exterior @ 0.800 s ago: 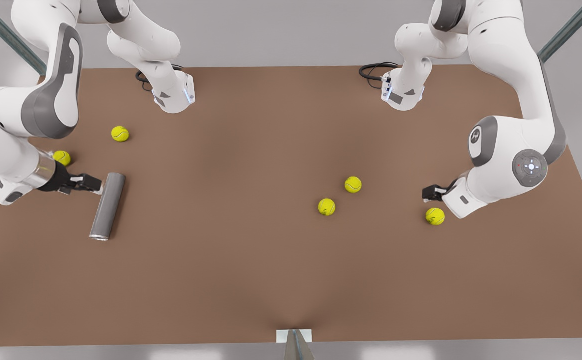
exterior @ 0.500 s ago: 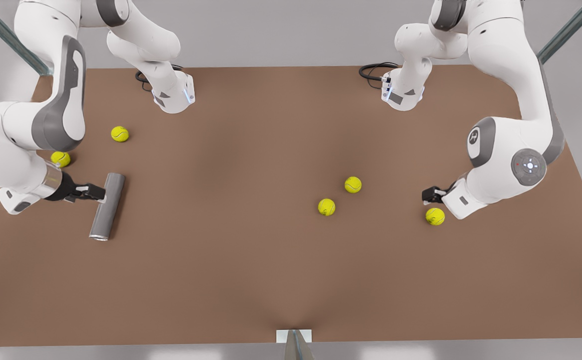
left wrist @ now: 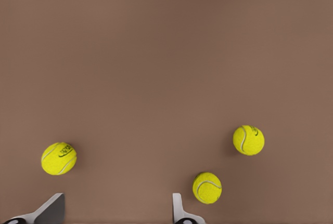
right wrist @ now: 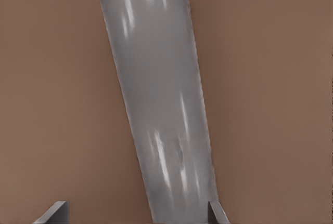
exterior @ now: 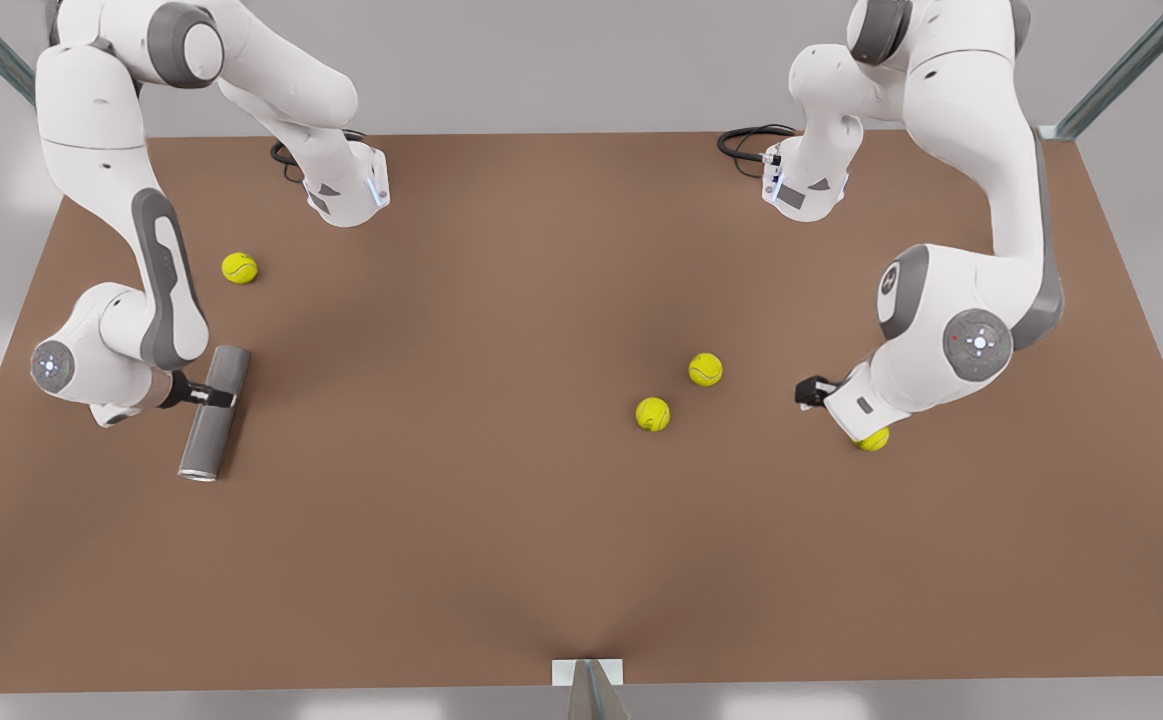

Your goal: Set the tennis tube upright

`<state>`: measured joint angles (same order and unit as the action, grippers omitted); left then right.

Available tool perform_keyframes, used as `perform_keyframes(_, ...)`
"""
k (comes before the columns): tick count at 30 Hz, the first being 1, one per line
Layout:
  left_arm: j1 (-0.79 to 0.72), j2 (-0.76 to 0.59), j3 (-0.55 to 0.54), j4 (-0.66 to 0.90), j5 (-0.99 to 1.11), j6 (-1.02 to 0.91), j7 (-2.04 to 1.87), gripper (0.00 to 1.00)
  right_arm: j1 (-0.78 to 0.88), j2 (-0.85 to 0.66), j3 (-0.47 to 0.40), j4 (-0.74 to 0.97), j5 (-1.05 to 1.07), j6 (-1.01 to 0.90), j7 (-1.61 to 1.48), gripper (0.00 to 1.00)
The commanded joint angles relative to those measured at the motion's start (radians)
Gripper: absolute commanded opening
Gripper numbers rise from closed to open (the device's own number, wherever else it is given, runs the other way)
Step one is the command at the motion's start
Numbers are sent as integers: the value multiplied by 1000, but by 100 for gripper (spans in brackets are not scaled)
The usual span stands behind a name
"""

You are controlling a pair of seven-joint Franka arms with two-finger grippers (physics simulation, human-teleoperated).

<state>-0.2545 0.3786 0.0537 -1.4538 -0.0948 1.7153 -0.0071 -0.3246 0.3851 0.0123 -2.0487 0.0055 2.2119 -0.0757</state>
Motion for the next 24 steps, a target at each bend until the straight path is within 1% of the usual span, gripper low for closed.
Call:
perform_keyframes(1,0,22,0,10,-22,47,-108,100,-2,26,0,5,-38,169,-81,100)
perform_keyframes(2,12,58,8,33,-219,61,-105,100,-1,40,0,7,-44,204,-82,100)
perform_keyframes(3,66,74,12,33,-426,55,-67,100,-1,55,0,12,-58,210,-82,100)
perform_keyframes(4,81,75,12,32,-496,37,6,100,-1,57,0,12,-59,212,-81,100)
perform_keyframes(8,83,66,34,33,-474,29,12,100,1,90,0,13,-59,250,-81,100)
perform_keyframes(11,83,51,43,33,-395,-20,13,100,1,115,0,15,-61,278,-95,100)
perform_keyframes(12,83,43,43,33,-395,-37,6,100,1,115,0,15,-61,278,-95,98)
perform_keyframes(13,83,48,43,30,-393,-39,15,100,1,115,0,18,-61,279,-102,93)
perform_keyframes(14,83,48,43,23,-370,-65,16,100,1,129,0,18,-61,302,-104,93)
perform_keyframes(15,83,48,43,23,-344,-72,18,100,2,141,0,24,-61,305,-105,88)
perform_keyframes(16,83,48,43,27,-344,-72,19,100,2,141,0,24,-61,305,-116,75)
perform_keyframes(17,83,31,57,32,-342,-97,22,100,5,141,0,25,-61,305,-122,70)
perform_keyframes(20,83,26,64,32,-342,-102,22,100,7,155,0,30,-61,304,-122,69)
perform_keyframes(21,83,29,64,32,-326,-100,24,100,9,149,2,32,-61,299,-134,66)
perform_keyframes(24,83,23,64,33,-325,-100,21,100,13,132,3,58,-61,278,-154,66)
